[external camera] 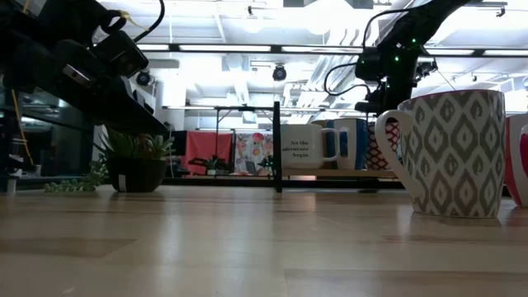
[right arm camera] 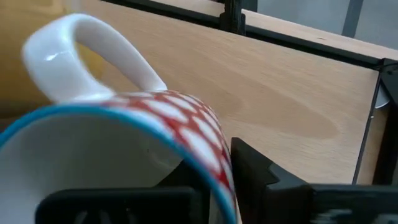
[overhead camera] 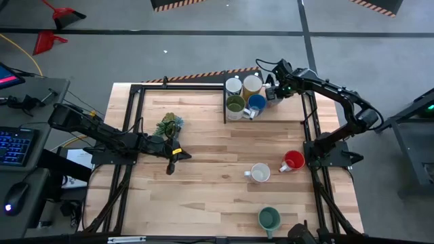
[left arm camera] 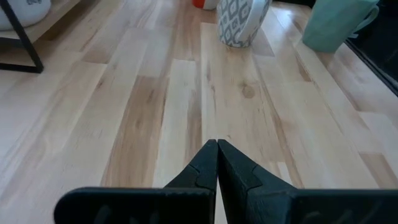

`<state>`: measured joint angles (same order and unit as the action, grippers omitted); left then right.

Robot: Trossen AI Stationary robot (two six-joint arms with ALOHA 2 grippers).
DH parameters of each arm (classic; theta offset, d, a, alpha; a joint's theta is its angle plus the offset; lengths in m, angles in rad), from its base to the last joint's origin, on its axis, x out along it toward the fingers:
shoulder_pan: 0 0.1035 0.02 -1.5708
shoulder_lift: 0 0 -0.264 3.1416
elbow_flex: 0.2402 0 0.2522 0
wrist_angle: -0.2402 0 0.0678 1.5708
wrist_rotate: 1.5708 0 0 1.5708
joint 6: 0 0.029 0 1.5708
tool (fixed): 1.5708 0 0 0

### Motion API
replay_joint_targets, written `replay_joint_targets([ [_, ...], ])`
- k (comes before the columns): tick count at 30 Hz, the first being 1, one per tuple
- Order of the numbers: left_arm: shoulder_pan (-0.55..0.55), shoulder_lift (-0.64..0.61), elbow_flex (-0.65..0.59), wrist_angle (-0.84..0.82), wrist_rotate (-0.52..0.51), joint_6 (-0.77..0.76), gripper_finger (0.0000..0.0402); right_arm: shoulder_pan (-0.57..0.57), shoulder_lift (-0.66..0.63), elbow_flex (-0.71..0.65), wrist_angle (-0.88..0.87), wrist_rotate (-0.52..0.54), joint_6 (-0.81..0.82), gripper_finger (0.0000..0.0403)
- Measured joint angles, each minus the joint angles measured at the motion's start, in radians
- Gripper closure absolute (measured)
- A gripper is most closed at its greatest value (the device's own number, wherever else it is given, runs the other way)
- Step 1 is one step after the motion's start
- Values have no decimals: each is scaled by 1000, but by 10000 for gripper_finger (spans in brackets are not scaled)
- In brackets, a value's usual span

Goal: Place coffee mugs
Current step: Put the white red mug on the shelf

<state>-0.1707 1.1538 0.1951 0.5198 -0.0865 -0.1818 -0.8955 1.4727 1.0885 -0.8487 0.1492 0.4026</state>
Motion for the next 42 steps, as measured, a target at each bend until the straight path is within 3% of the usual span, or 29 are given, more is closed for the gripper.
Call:
replay_joint_targets([
  [18, 0, 0, 0, -8, 25, 1, 402, 0, -1, 0, 79, 6, -45, 315],
  [32, 0, 0, 0, -8, 24, 1, 402, 0, -12, 4, 114, -3, -78, 313],
  [42, 0, 0, 0, -21, 24, 2, 401, 0, -109, 4, 122, -3, -98, 313],
])
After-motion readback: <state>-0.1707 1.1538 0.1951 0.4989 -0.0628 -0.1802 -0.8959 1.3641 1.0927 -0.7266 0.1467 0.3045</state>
